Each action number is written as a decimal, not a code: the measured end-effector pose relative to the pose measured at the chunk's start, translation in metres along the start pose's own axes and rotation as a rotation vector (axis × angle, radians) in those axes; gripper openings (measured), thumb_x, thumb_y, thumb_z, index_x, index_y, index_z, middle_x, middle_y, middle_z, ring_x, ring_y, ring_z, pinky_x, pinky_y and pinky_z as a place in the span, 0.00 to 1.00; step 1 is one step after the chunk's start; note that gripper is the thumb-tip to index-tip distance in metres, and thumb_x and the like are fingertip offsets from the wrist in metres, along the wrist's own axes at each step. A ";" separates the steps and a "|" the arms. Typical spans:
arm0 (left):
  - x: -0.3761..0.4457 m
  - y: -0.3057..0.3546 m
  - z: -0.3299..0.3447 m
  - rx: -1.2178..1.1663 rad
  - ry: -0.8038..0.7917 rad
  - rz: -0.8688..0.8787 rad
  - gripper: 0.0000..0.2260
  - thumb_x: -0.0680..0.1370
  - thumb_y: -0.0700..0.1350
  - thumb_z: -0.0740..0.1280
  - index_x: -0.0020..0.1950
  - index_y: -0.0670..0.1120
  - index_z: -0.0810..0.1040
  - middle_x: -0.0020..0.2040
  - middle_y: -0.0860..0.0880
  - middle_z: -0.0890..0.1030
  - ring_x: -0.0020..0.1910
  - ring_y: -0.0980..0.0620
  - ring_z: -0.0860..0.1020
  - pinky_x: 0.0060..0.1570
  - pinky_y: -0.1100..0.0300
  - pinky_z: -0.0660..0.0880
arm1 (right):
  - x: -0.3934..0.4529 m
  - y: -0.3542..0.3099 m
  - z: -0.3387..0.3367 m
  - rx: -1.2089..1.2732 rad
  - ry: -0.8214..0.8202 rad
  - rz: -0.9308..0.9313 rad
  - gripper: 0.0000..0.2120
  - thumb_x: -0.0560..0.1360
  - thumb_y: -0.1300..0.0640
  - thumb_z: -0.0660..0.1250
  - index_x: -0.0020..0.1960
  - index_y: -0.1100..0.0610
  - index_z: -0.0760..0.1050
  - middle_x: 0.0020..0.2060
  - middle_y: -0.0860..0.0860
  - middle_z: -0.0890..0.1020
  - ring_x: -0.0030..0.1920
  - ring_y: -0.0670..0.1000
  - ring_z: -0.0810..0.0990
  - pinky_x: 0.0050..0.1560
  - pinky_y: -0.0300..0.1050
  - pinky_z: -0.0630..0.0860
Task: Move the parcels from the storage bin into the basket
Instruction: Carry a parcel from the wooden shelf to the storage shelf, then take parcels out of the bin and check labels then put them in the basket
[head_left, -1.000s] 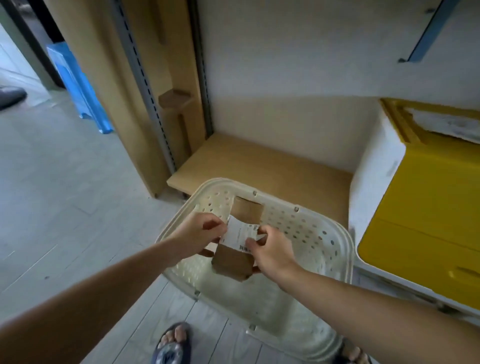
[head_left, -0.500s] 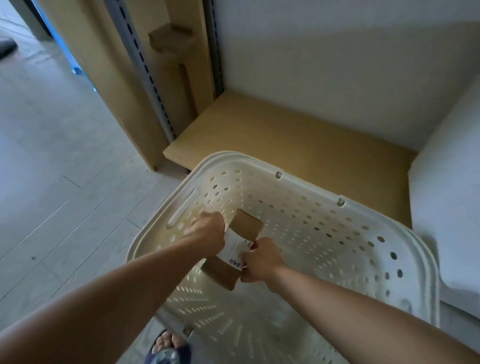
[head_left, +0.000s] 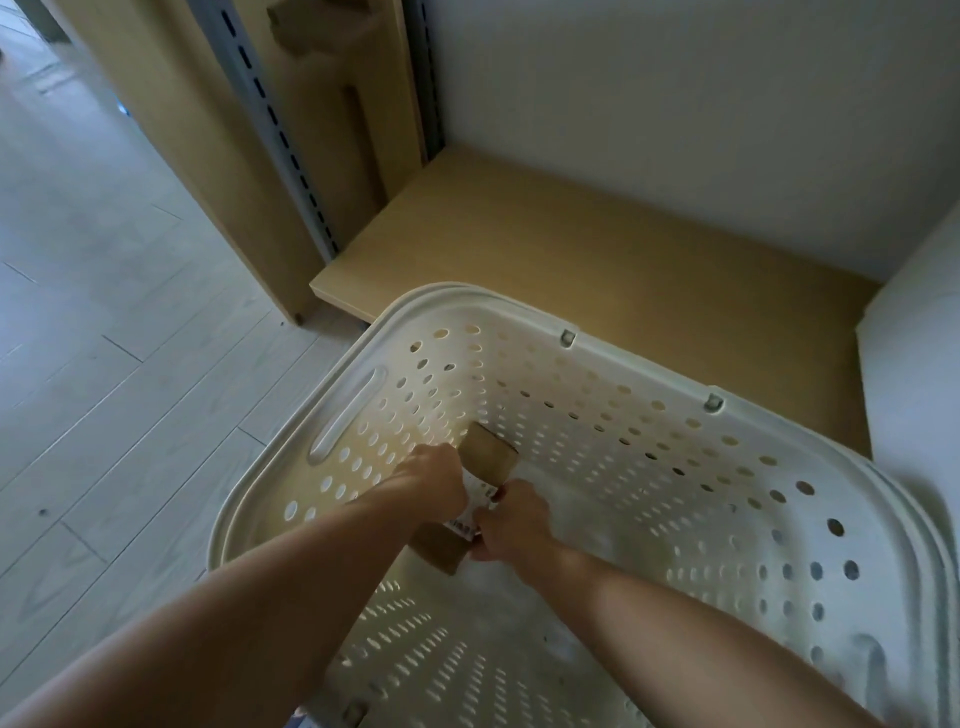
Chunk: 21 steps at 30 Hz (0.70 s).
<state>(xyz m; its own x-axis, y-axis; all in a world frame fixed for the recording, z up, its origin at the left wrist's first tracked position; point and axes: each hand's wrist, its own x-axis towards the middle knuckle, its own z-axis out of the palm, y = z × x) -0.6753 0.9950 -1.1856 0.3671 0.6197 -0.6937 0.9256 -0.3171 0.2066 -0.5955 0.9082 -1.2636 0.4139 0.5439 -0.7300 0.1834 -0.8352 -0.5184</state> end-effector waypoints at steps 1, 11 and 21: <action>0.000 0.000 -0.001 -0.002 -0.020 -0.009 0.14 0.79 0.40 0.65 0.64 0.39 0.74 0.53 0.44 0.76 0.48 0.46 0.78 0.41 0.60 0.75 | 0.000 -0.002 0.002 0.056 0.008 -0.006 0.21 0.71 0.60 0.76 0.61 0.62 0.75 0.54 0.56 0.83 0.51 0.58 0.85 0.48 0.50 0.84; -0.002 0.003 -0.002 0.009 -0.112 -0.008 0.09 0.79 0.39 0.61 0.55 0.39 0.77 0.49 0.44 0.78 0.44 0.47 0.77 0.39 0.59 0.72 | 0.001 0.004 -0.001 -0.060 0.063 -0.181 0.13 0.73 0.52 0.74 0.54 0.57 0.81 0.30 0.46 0.79 0.27 0.46 0.78 0.25 0.35 0.75; -0.061 0.033 -0.043 0.124 -0.015 0.239 0.11 0.82 0.39 0.57 0.56 0.37 0.79 0.56 0.40 0.81 0.53 0.43 0.80 0.47 0.56 0.74 | -0.073 -0.041 -0.074 -0.531 -0.044 -0.363 0.14 0.75 0.54 0.71 0.59 0.57 0.80 0.57 0.56 0.83 0.60 0.57 0.82 0.48 0.44 0.74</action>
<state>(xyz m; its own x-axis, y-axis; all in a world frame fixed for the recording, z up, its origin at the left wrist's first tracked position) -0.6633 0.9775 -1.1066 0.5715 0.5065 -0.6456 0.7942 -0.5393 0.2800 -0.5671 0.8968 -1.1562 0.2081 0.7926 -0.5731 0.7259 -0.5178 -0.4526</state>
